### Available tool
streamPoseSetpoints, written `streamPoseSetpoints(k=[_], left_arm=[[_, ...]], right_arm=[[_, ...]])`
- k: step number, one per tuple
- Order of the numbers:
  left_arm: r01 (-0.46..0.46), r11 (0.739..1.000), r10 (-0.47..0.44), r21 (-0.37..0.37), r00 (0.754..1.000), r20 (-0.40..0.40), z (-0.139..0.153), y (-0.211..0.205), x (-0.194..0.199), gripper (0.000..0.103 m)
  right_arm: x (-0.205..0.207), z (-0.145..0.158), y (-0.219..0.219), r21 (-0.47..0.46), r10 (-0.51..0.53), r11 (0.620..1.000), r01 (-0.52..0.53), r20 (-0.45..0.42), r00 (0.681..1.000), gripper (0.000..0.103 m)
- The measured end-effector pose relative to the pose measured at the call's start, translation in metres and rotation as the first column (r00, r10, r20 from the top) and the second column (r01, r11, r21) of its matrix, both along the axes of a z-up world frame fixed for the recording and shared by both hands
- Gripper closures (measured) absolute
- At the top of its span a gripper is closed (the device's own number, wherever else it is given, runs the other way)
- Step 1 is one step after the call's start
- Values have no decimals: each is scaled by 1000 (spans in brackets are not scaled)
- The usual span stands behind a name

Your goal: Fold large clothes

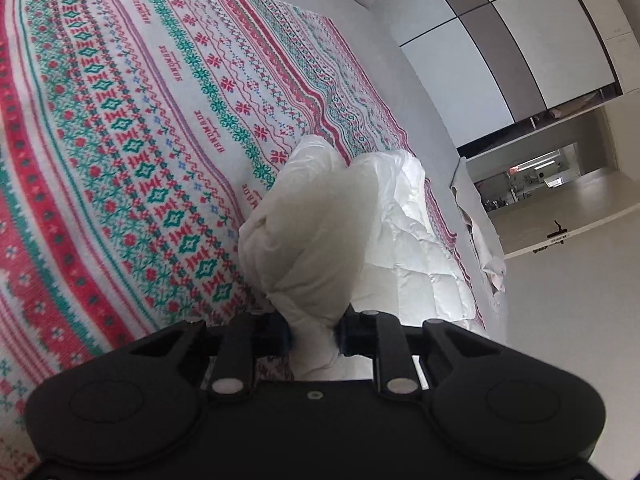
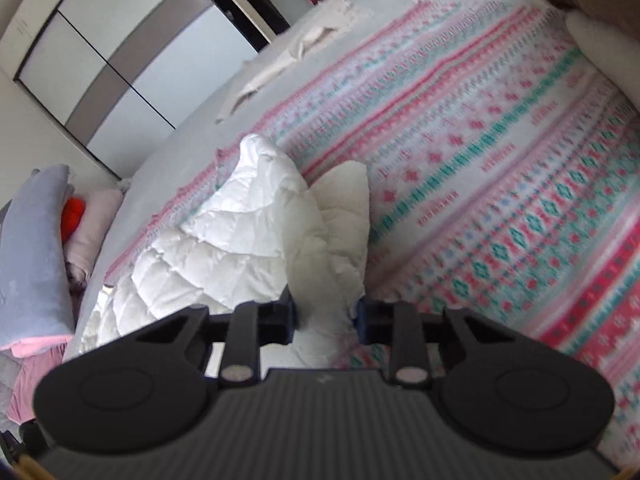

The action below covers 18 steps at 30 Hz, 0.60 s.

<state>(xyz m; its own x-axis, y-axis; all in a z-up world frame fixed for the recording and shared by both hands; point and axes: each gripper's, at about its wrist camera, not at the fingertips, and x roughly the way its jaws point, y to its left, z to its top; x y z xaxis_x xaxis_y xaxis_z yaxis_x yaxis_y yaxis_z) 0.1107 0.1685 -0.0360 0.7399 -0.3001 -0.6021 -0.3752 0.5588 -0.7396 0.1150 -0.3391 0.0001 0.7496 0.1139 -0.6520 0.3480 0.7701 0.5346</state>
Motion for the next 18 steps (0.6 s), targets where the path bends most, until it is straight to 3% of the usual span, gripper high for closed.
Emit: streamPoseSetpoints(k=[2,3,5,6,7,10,12,16,18], left_arm=[[37,999,-37,-6,999,0,-7,0,-10,78],[50,999,-50,-9,999,10,-13,4,-11,74],[71,997,-71,-14,996,45,-27,5,-15,64],[57,998,-56,-31,997,56,-37,8,-16,54],[45,997,-39,-69,996,82,-44,10,-18,52],[30,993,-14,-117,991,132,-45,12,-20,38],[11,990,11,-142,988,156,-42,10,-17,23],[-36,997,47,-72,987,151,-35,-3,-11,22],[-70,997,73,-22,988,136,-31,-11,-4,29]], right_arm=[[-1,-9,-2,-32,33,999,-35,-61,998,73],[-1,-15,-1,-63,41,997,-47,-81,996,66],[-2,-26,3,-121,51,991,-63,-99,994,50],[-4,-27,4,-149,37,988,-50,-93,995,35],[-3,-26,5,-176,18,984,-33,-87,996,25],[-3,-12,7,-247,-43,969,33,-35,998,23],[-3,0,17,-310,-77,947,85,39,996,23],[3,19,58,-436,-49,891,124,180,983,22],[12,24,84,-480,18,872,101,237,971,23]])
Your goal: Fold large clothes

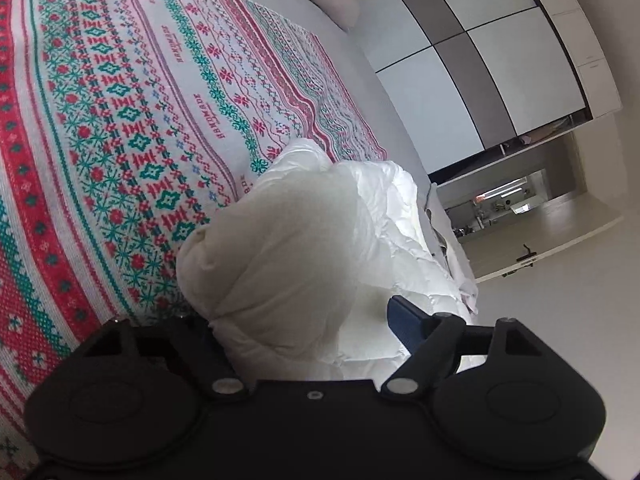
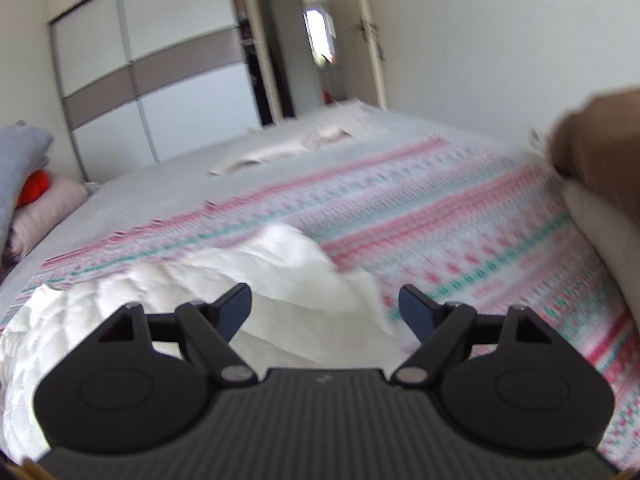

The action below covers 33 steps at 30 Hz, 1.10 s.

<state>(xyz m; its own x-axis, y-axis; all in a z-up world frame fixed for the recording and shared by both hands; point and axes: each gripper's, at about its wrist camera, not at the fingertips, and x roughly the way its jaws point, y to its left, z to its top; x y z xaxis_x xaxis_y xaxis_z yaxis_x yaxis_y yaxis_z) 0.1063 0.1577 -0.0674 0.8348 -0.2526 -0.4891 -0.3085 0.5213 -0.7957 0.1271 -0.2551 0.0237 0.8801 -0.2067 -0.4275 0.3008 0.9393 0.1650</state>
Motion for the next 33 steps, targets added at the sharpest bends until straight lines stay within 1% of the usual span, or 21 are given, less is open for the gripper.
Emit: streamPoseSetpoints(k=[1,2,3,5,7,8,9,10,12,14,16,18,21,22,24,26,28,29,31,32,33], left_arm=[[-22,999,22,30,1000,-15,1,-3,2,35],[-39,998,40,57,999,-29,1,-6,3,45],[-52,996,54,76,998,-36,0,-8,6,53],[-65,993,70,101,997,-41,0,-9,7,59],[-64,989,68,137,997,-26,3,-12,6,66],[-61,986,64,155,998,-13,7,-15,4,69],[-55,982,56,178,998,2,10,-18,4,72],[-50,978,47,201,999,21,14,-19,3,73],[-46,969,33,242,998,56,22,-21,0,76],[-45,955,14,293,994,107,32,-23,-6,78],[-49,932,-19,359,983,183,45,-28,-15,79],[-54,900,-75,432,958,277,60,-37,-23,80],[-50,852,-189,520,898,396,79,-53,-36,80],[-49,840,-223,541,877,425,84,-59,-38,80],[-36,824,-285,566,837,468,91,-67,-39,80],[-8,822,-337,569,799,498,97,-77,-38,80],[27,821,-382,571,768,514,100,-87,-34,80],[48,816,-408,577,754,514,101,-92,-31,79],[84,797,-454,598,736,502,99,-105,-24,79],[90,786,-471,612,729,497,97,-112,-20,79],[90,777,-482,623,721,498,96,-117,-17,79]], right_arm=[[5,1,12,-21,38,999,-38,21,999,23],[10,0,25,-43,86,996,-84,42,995,23],[14,-1,38,-67,141,988,-137,63,988,25],[23,-3,63,-110,257,963,-247,90,962,36],[33,-7,83,-117,385,920,-374,93,918,55],[40,-9,90,-99,449,892,-441,83,890,61],[47,-13,96,-79,492,870,-487,66,868,72],[53,-16,102,-71,512,858,-509,48,857,78],[64,-23,110,-74,531,845,-529,15,847,82],[75,-30,113,-59,536,842,-536,-17,844,83],[86,-36,113,4,548,836,-548,-49,835,83],[97,-42,110,97,567,823,-559,-78,820,83],[108,-52,102,266,596,787,-556,-95,798,83],[112,-54,99,320,603,772,-549,-95,792,84],[118,-61,96,433,618,731,-528,-90,781,84],[121,-67,95,528,633,684,-503,-86,770,85],[121,-72,100,578,660,643,-502,-86,746,86],[121,-74,103,598,679,620,-508,-85,729,86],[119,-78,108,628,710,579,-519,-76,700,87],[119,-79,108,639,718,565,-522,-69,693,88],[118,-80,105,651,716,558,-514,-65,695,91]])
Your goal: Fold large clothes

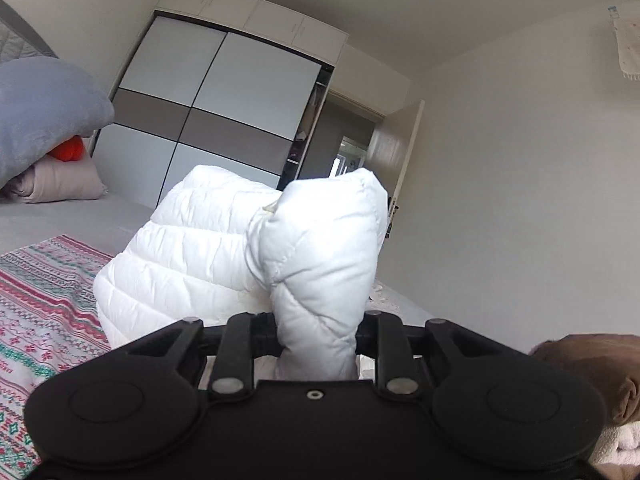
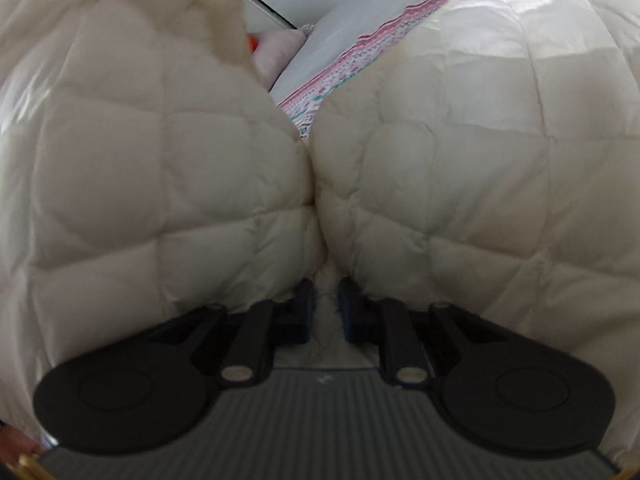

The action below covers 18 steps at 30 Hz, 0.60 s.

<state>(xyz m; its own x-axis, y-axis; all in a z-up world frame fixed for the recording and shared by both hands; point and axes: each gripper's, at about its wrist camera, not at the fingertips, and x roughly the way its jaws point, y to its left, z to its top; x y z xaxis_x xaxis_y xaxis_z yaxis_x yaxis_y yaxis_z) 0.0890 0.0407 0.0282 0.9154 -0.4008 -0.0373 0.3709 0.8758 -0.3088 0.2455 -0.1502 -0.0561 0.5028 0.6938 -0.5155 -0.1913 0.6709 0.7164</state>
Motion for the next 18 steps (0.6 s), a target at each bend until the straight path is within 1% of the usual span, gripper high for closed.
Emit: streamPoseSetpoints(k=[1,3,4,5,6,8,9,11,13,14,16,17,18], left_arm=[[2,1000,-2,15,1000,12,0,-4,3,79],[3,999,-4,35,1000,19,0,-9,7,79],[6,999,-7,35,1000,16,0,-10,9,79],[11,999,-11,34,1000,13,-1,-11,10,78],[18,999,-19,43,1000,12,-2,-14,10,78],[36,997,-37,67,999,12,-2,-20,12,78],[48,996,-49,78,999,10,-4,-22,15,78],[70,991,-72,115,997,11,-7,-30,18,77],[93,984,-96,153,995,12,-10,-40,19,77],[108,980,-110,168,994,7,-12,-46,21,76],[142,969,-144,202,990,-7,-16,-59,23,76],[164,962,-164,220,986,-17,-19,-65,24,75],[189,952,-187,242,982,-31,-23,-73,26,75]], right_arm=[[1,0,-6,24,-5,1000,5,-20,1000,91],[5,5,-24,88,-9,996,17,-86,996,90],[6,9,-35,119,-14,993,27,-115,993,87],[4,15,-47,141,-27,989,45,-124,992,85],[1,23,-60,149,-47,987,64,-111,993,78],[-9,45,-86,119,-101,987,105,-41,994,74],[-15,55,-100,93,-131,987,131,0,991,68],[-29,72,-127,44,-209,978,206,65,976,66],[-38,79,-152,-30,-286,956,290,99,953,66],[-42,79,-164,-68,-308,947,315,97,947,66],[-46,73,-181,-124,-343,930,347,54,938,66],[-45,66,-187,-136,-349,927,349,23,937,66],[-48,57,-193,-128,-341,933,336,-14,940,66]])
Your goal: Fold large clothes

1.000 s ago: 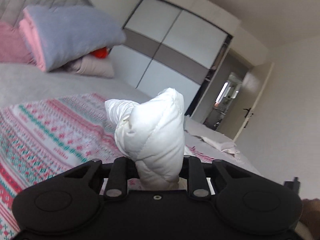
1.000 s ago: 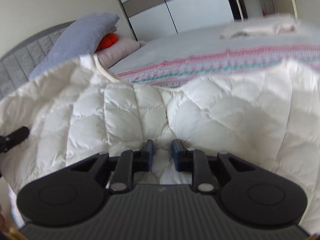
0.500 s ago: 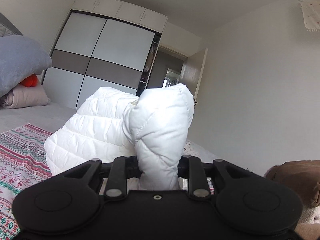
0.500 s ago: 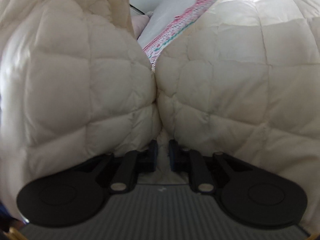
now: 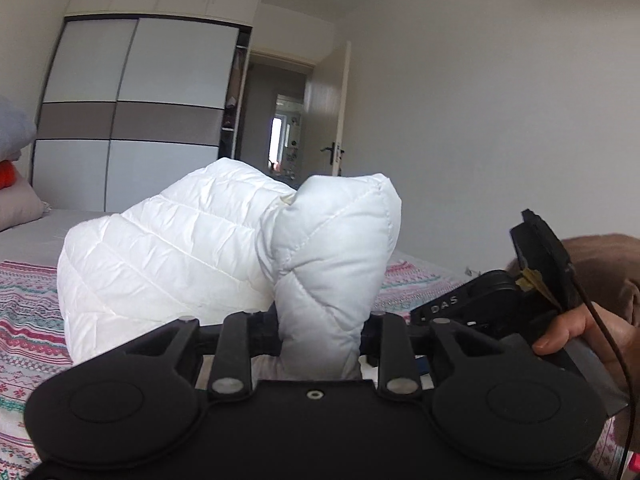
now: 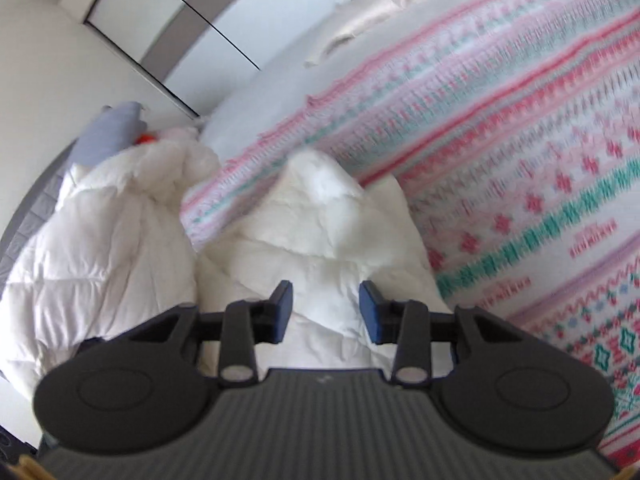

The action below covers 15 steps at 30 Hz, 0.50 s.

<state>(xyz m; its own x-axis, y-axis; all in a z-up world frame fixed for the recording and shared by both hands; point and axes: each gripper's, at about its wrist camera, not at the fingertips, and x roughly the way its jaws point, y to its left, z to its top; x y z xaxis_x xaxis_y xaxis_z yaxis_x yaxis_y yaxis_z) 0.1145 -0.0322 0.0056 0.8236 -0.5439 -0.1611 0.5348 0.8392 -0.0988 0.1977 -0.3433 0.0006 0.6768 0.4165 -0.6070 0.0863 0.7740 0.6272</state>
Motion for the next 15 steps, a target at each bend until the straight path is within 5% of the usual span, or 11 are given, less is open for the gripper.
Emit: streamPoseSetpoints(k=[5,12,14,15], left_arm=[[112,982,-103,152,992,-70,-27,-38,12,69],[192,948,-160,253,977,-139,-46,-58,26,63],[206,936,-173,285,975,-139,-46,-63,27,62],[214,930,-180,300,974,-137,-48,-64,24,61]], right_arm=[[2,-35,-3,119,2,993,4,-46,999,67],[-16,-26,-57,290,-131,946,145,-65,989,68],[-21,-20,-68,323,-161,931,169,-52,986,58],[-28,-17,-73,346,-167,923,168,-33,985,43]])
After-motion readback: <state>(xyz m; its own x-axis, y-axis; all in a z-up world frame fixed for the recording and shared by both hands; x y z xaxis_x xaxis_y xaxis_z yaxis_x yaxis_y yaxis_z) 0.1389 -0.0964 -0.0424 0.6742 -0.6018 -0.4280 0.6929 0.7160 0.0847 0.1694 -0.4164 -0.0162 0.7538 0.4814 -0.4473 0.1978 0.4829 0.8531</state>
